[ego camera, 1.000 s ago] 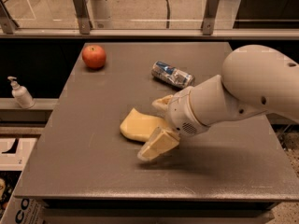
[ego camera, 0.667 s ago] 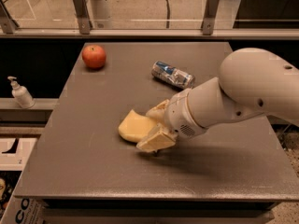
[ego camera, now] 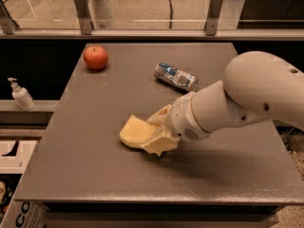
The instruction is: Pick sponge
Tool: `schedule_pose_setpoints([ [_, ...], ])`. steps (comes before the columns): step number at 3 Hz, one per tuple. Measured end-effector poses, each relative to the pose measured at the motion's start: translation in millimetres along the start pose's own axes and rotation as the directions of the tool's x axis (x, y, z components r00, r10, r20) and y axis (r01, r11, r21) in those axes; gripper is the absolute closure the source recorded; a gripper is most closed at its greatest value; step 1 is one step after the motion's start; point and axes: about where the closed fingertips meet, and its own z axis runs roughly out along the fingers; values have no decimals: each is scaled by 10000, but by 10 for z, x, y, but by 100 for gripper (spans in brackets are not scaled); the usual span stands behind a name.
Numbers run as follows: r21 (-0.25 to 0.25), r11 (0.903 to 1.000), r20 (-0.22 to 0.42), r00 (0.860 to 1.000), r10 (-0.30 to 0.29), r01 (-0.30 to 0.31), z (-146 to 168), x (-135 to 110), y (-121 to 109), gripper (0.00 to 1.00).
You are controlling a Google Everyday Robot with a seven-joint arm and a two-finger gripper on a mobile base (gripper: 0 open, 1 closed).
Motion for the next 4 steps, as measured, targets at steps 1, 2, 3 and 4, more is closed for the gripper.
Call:
schedule_pose_setpoints([
  [1,136,9999,123,9999,79,-80,-65,-6,-18,100],
  [2,449,9990,381,9992,72,-89,-225,-68,-110,100],
  [3,765,9971,673,9977,-19,-33,-397,-156,-227,100],
  [4,1025,9947,1147,9934,-43,-75,-588,-234,-328,100],
])
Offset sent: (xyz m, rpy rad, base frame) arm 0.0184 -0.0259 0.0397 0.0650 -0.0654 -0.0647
